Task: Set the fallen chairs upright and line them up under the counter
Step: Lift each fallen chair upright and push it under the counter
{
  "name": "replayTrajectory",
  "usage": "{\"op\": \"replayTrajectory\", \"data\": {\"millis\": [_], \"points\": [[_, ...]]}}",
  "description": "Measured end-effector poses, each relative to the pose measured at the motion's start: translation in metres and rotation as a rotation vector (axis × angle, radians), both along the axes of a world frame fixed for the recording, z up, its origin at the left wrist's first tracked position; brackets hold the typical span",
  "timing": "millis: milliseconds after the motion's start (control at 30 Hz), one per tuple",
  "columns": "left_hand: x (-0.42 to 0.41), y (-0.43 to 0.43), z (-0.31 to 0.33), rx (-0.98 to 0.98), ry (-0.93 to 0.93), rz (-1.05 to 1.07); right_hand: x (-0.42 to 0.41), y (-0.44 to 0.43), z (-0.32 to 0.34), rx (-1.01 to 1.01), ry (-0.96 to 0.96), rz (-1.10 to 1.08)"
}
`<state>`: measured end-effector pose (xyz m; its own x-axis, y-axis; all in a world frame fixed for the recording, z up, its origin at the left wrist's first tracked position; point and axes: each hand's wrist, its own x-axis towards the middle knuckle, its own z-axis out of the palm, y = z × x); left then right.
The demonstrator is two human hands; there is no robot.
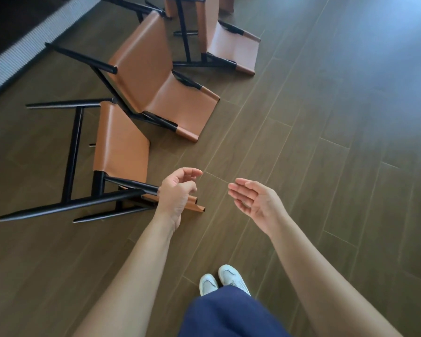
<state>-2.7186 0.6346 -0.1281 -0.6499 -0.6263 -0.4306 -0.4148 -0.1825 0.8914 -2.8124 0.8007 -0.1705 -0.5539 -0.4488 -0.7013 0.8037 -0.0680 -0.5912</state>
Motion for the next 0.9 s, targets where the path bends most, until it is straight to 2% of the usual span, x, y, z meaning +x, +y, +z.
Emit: {"op": "replayTrajectory", "data": {"millis": [167,333,567,900], "points": [[0.001,-0.009,-0.057,-0.045,0.025,-0.002,-0.005,-0.008,-0.061,0.014,0.003,0.074],[-0.003,-0.021,-0.139,-0.117,0.018,-0.049,-0.006,-0.022,-0.148,0.047,-0.002,0.096],[-0.012,-0.039,-0.237,-0.331,-0.004,-0.258,-0.004,-0.051,-0.257,0.025,-0.021,0.073],[-0.034,-0.077,-0.326,-0.883,-0.184,-0.65,-0.016,-0.103,-0.382,-0.044,-0.075,0.039]]}}
